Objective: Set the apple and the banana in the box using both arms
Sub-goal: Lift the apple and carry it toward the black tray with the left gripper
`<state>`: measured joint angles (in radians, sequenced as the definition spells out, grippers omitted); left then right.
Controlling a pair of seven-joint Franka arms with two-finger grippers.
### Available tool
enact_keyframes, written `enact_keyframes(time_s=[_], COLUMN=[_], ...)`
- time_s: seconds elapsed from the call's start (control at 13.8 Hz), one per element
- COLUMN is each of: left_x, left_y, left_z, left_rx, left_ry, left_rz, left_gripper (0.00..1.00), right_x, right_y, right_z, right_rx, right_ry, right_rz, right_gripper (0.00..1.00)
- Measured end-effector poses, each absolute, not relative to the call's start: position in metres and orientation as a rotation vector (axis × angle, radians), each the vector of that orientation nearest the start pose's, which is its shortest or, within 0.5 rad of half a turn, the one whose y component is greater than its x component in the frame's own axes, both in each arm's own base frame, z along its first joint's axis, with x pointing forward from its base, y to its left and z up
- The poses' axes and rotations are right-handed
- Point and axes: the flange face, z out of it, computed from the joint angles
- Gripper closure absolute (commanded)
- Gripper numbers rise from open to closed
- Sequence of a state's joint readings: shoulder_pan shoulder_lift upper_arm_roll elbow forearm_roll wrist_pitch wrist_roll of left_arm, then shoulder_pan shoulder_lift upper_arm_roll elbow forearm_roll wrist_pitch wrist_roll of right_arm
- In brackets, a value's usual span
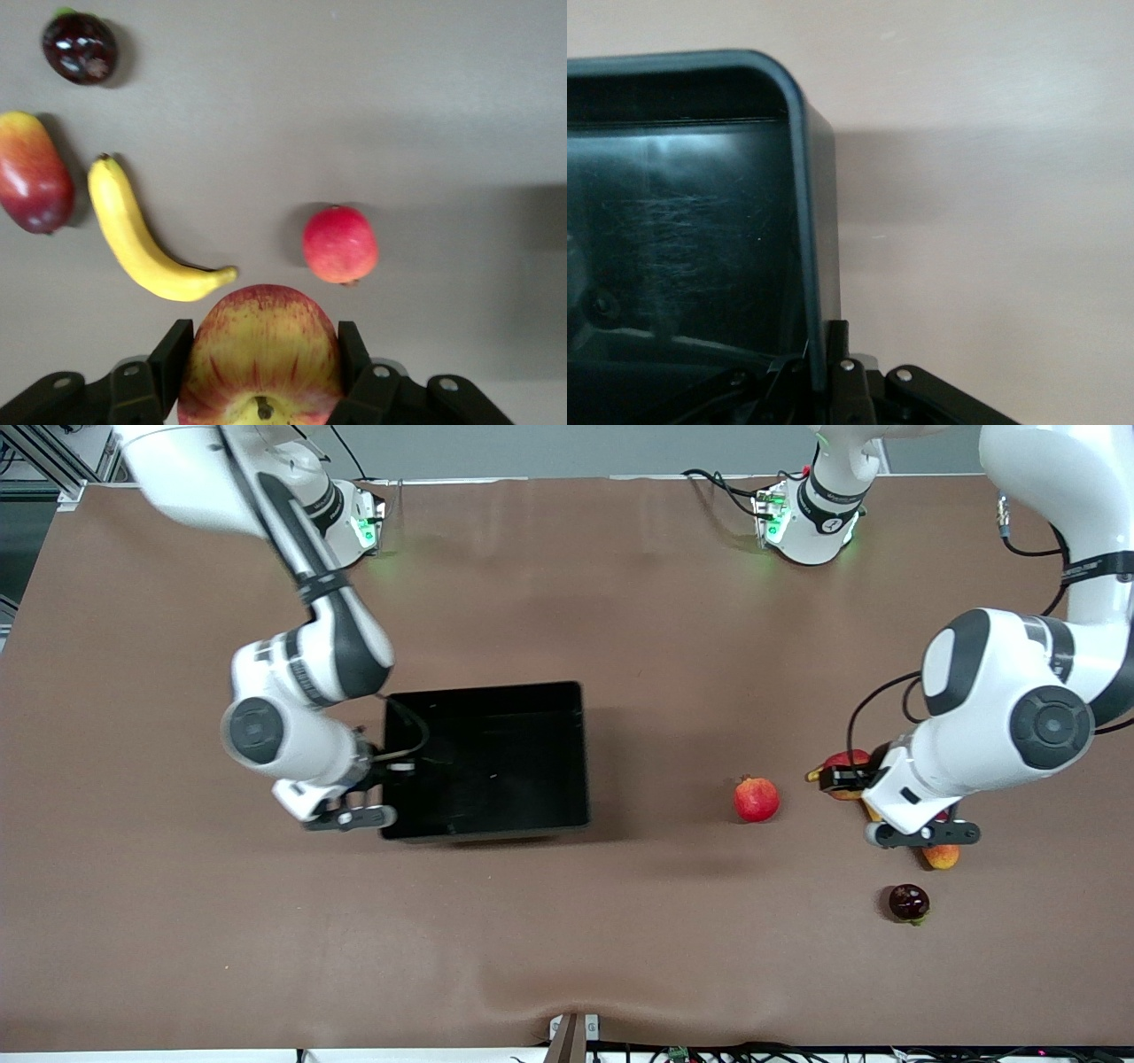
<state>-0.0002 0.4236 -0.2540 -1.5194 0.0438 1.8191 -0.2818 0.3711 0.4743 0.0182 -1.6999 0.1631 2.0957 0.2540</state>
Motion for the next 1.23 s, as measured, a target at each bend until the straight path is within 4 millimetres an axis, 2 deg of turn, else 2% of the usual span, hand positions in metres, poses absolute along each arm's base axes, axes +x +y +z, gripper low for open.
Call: enact_keyframes(time_s=[0.29, 0.51, 0.58, 0.65, 0.94, 1.08, 1.23], left_x=[0.637, 0.628, 0.626, 0.623, 0.606, 0.597, 0.588], left_y=[-0.187, -0.22, -0.233, -0.246, -0.306, -0.332, -0.358], left_z=[0.413, 0.406, 0.4, 0.391, 0.345, 0.332, 0.323], left_rx=[-3.172, -3.17, -3.172, -3.172, -3.169, -3.177, -3.187], left_ry=[-0.101, -0.054, -0.047, -0.061, -0.196, -0.273, -0.358], left_rz=[0.217, 0.226, 0.226, 0.231, 0.242, 0.216, 0.186], left_gripper=[1.0, 1.0, 1.0, 1.0, 1.0, 1.0, 1.0], right_x=[0.573, 0.558, 0.556, 0.554, 0.562, 0.573, 0.589], right_y=[0.344, 0.373, 0.378, 0.382, 0.38, 0.377, 0.363], right_z=[0.274, 0.246, 0.239, 0.233, 0.241, 0.254, 0.275], right_rx=[-3.028, -3.033, -3.032, -3.031, -3.02, -3.008, -2.987], right_ry=[-0.009, 0.041, 0.071, 0.102, 0.145, 0.164, 0.203], right_rz=[0.147, 0.135, 0.127, 0.124, 0.088, 0.05, 0.0], right_gripper=[1.0, 1.0, 0.64, 0.01, 0.0, 0.0, 0.0])
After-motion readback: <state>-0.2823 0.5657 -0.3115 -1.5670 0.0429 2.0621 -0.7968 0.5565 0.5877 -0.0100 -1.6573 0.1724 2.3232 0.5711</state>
